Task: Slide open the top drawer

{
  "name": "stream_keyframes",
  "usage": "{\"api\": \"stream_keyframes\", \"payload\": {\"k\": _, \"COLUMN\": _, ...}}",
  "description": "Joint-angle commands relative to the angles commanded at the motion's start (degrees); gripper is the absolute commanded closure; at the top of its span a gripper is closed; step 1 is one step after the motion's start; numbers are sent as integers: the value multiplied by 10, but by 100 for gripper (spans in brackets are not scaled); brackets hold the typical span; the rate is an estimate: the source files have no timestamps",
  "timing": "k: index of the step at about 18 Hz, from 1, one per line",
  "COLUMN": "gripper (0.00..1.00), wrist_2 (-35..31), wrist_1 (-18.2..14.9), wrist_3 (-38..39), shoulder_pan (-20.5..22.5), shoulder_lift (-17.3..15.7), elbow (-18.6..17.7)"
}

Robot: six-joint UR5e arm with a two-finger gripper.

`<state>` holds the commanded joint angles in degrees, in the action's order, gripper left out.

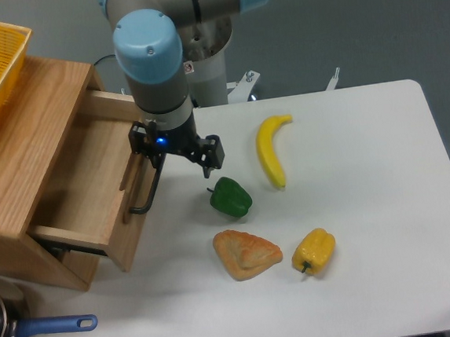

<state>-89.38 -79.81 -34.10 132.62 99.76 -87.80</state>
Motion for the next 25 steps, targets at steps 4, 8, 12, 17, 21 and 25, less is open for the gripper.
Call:
{"api": "stream_keyframes", "payload": {"k": 4, "gripper": 0, "wrist_2": -2, "wrist_1": 2, "wrist_3": -6, "shoulder_pan": 7, "shoulder_lift": 5, "elbow": 3}}
{"api": "stream_keyframes", "payload": {"k": 8, "gripper": 0, "wrist_2": -11, "wrist_1": 0, "wrist_3": -18, "shoulder_pan": 16, "shoulder_lift": 8, "elbow": 4}}
{"api": "stream_keyframes", "payload": {"k": 12, "gripper": 0, "wrist_2": -11, "wrist_1": 1, "wrist_3": -19, "shoulder_pan": 26, "shoulder_lift": 9, "elbow": 5}}
{"api": "stream_keyframes", "payload": {"k": 17, "gripper": 0, "wrist_2": -11, "wrist_1": 2, "wrist_3": -31, "shoulder_pan": 40, "shoulder_lift": 8, "elbow": 6}}
{"api": "stream_keyframes", "payload": {"k": 21, "gripper": 0, "wrist_2": -10, "wrist_1": 1, "wrist_3": -38, "shoulder_pan": 50, "shoulder_lift": 4, "elbow": 6}}
{"api": "stream_keyframes", "payload": {"k": 25, "gripper": 0, "wrist_2": -5, "wrist_1": -2, "wrist_3": -38, "shoulder_pan": 53, "shoulder_lift": -2, "elbow": 6}}
